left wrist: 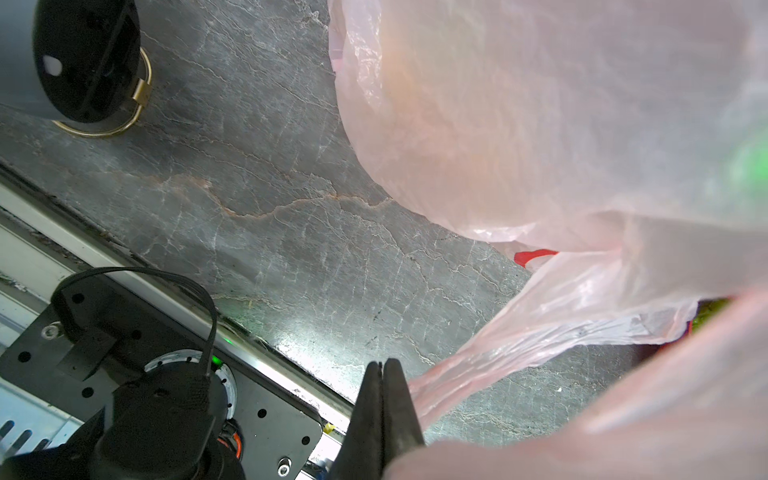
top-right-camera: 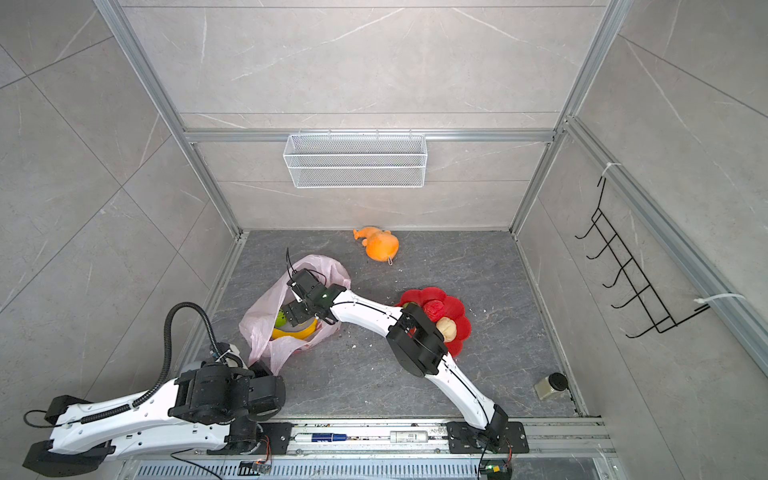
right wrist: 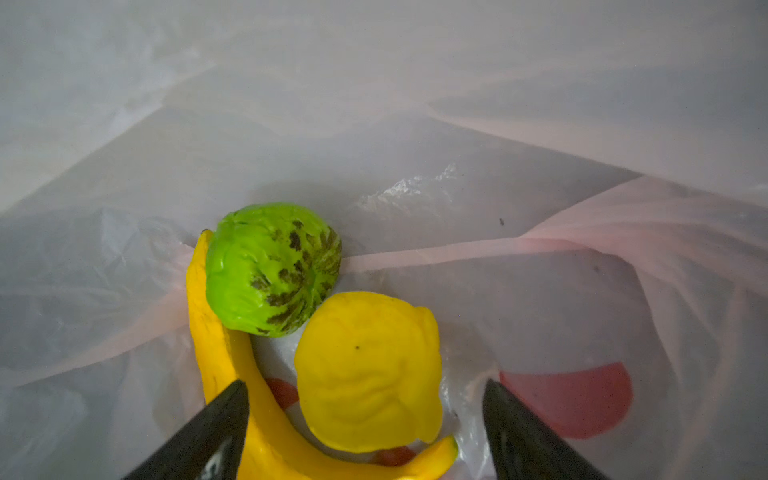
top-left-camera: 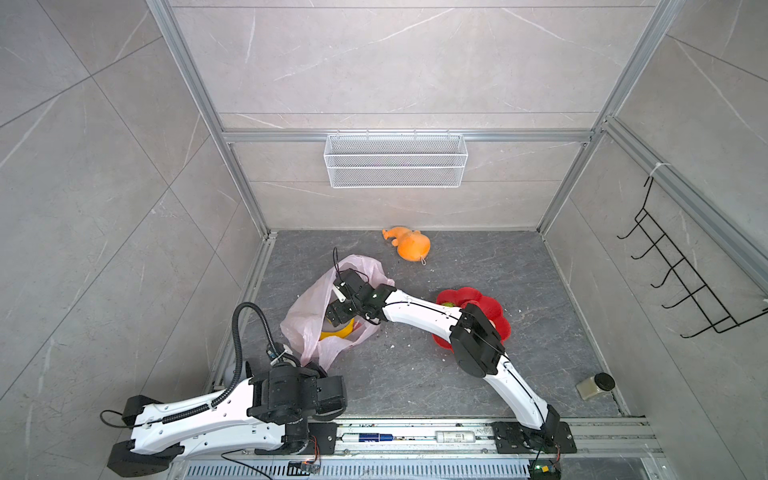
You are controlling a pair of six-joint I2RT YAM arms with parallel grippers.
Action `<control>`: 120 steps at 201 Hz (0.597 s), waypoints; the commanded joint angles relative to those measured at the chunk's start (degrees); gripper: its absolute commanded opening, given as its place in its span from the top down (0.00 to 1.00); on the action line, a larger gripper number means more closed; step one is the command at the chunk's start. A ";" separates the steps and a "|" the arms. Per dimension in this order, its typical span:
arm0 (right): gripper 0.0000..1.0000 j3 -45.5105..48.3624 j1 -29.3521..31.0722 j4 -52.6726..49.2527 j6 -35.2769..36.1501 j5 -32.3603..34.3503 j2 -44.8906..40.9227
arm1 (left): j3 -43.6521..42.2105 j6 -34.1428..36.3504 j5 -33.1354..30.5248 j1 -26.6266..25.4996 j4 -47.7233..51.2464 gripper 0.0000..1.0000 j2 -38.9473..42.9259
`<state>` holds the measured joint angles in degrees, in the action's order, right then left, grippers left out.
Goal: Take the fake fruits out of the plastic bag
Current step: 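Lower the right gripper and close it on the yellow lemon-like fruit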
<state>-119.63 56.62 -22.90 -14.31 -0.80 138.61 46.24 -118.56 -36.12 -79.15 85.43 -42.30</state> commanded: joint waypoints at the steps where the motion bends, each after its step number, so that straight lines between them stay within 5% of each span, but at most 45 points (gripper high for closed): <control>1: 0.10 -3.26 0.34 -1.48 1.03 0.27 2.60 | -0.27 -1.44 -2.37 -0.38 0.16 1.00 -0.24; 120: 0.11 -13.29 0.33 -7.05 0.44 -0.50 10.75 | 0.44 0.48 -2.71 -0.34 -1.05 1.00 -1.66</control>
<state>-130.45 56.62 -26.59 -14.26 -0.86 146.19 46.22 -118.43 -36.27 -79.15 83.46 -44.21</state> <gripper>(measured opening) 0.895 0.043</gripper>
